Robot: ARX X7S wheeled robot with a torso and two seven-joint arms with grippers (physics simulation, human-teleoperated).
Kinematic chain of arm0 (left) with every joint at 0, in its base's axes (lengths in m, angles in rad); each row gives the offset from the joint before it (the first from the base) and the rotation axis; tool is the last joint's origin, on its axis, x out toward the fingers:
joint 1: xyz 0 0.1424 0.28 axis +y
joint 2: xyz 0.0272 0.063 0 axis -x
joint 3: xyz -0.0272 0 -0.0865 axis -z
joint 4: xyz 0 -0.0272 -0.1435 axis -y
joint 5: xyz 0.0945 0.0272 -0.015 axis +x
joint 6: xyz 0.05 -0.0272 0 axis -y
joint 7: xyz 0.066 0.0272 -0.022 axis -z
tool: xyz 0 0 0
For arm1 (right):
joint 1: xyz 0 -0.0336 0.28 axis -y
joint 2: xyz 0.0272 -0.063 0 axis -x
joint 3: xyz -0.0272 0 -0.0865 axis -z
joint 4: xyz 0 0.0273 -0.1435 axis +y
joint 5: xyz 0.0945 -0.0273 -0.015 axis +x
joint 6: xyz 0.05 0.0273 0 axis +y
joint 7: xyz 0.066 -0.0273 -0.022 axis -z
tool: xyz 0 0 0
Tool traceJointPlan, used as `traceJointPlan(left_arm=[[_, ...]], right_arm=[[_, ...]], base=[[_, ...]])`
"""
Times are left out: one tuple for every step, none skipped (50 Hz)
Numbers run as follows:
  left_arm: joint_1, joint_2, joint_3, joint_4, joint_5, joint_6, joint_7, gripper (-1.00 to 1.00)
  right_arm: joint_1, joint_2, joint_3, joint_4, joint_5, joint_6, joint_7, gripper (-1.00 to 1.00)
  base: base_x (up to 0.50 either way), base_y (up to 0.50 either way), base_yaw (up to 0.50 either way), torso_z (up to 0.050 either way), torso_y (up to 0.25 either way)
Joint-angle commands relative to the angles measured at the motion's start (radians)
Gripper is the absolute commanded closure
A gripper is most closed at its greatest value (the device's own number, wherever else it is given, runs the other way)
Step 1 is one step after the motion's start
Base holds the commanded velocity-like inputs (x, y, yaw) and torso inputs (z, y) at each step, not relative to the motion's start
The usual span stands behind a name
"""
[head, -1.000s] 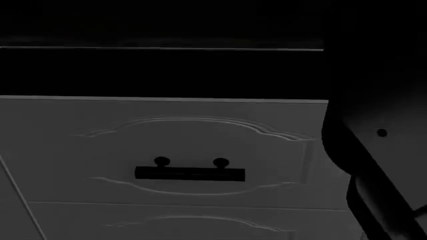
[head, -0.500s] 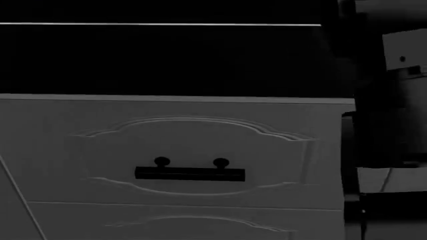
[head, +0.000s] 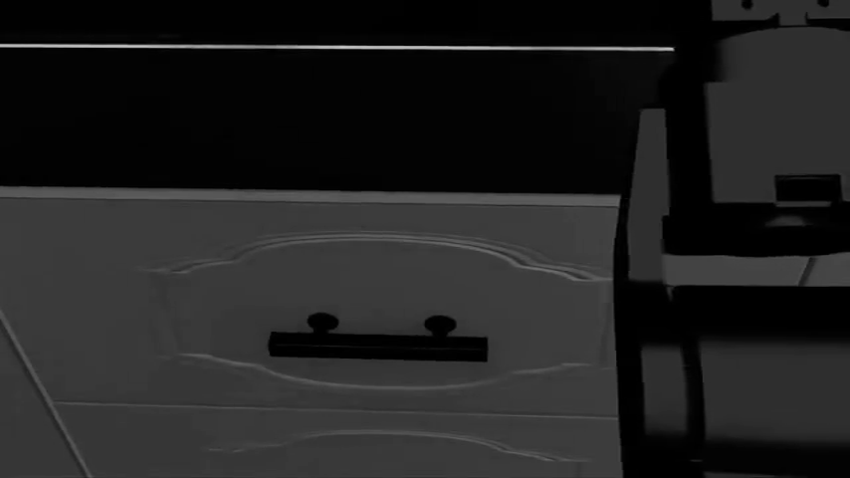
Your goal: Close the oven door
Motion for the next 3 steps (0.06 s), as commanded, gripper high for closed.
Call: traceJointPlan(left_arm=[[0.042, -0.001, -0.024, -0.089, 0.082, -0.011, 0.036, -1.0], [0.044, -0.001, -0.023, -0.089, 0.074, -0.008, 0.036, -1.0], [0.046, -0.001, -0.036, -0.089, 0.069, 0.006, 0.049, -1.0]], right_arm=[[0.005, -0.022, 0.045, 0.045, -0.052, 0.012, -0.051, -1.0], [0.005, -0.021, 0.051, 0.045, -0.048, 0.002, -0.062, -1.0], [0.008, -0.018, 0.057, 0.045, -0.048, -0.027, -0.059, -1.0]], base=[[0.0, 0.0, 0.0, 0.0, -0.011], [0.01, 0.0, 0.0, 0.0, 0.0], [0.0, 0.0, 0.0, 0.0, 0.0]])
